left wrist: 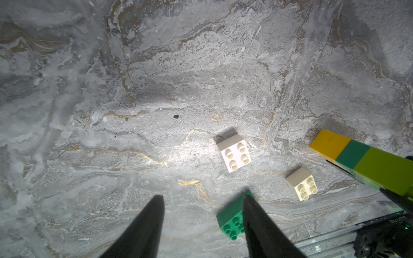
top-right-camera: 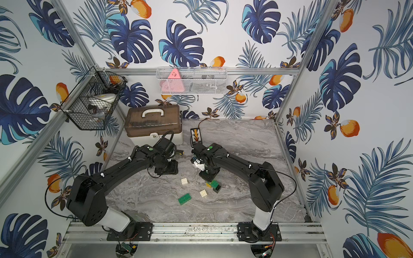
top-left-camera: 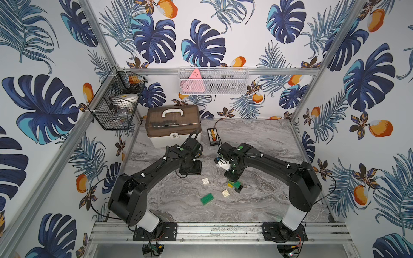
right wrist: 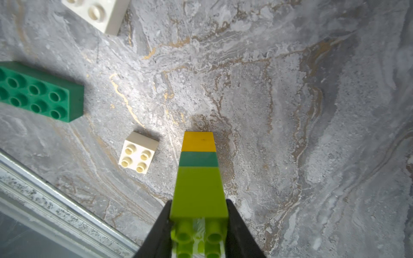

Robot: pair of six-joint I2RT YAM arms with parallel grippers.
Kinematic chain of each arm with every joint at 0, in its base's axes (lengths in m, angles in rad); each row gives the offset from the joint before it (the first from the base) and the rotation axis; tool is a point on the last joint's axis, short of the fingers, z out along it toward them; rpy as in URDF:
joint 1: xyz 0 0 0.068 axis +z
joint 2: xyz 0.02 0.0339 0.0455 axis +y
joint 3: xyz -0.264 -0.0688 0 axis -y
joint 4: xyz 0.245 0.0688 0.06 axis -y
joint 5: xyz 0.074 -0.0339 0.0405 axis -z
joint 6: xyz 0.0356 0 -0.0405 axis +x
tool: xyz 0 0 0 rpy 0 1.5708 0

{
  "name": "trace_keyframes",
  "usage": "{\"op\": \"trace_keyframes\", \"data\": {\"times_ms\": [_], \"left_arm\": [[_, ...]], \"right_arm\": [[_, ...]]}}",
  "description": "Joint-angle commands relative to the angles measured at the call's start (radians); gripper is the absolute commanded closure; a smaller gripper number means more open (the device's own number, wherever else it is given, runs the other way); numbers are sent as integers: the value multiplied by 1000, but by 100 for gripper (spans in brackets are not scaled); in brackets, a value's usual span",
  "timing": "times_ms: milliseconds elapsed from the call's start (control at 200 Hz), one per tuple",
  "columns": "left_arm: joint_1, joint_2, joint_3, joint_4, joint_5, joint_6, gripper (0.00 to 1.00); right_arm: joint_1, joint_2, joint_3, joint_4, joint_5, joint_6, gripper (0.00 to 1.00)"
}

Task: Assemble a giraffe with lego
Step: Assemble the lego brick with the lego brick, then pick up the lego brick from the center of the board.

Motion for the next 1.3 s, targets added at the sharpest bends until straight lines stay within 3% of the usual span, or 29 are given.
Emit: {"op": "trace_keyframes", "data": {"times_ms": [0,580,781,956,1176,1296], "left_arm": [[-1,-6,-1,12,5,-14,38],[-1,13,22,-11,-20,-21,35],[-67,115,134,-37,-57,-48,24],[-169,219,177,-26,-110,-114,23],[-230,311,184,-15,-158,-191,24],[-234,334,189,-21,-174,-220,25]], "right_arm": [[7,15,-25,-18,-92,-3,64],[0,-61,20,15,-84,65,31],[-70,-282,-124,142,-184,344,23],[-152,-441,-314,222,-233,615,18],[-197,-573,-408,162,-163,749,17],[-225,-661,-494,200,-210,818,16]]}}
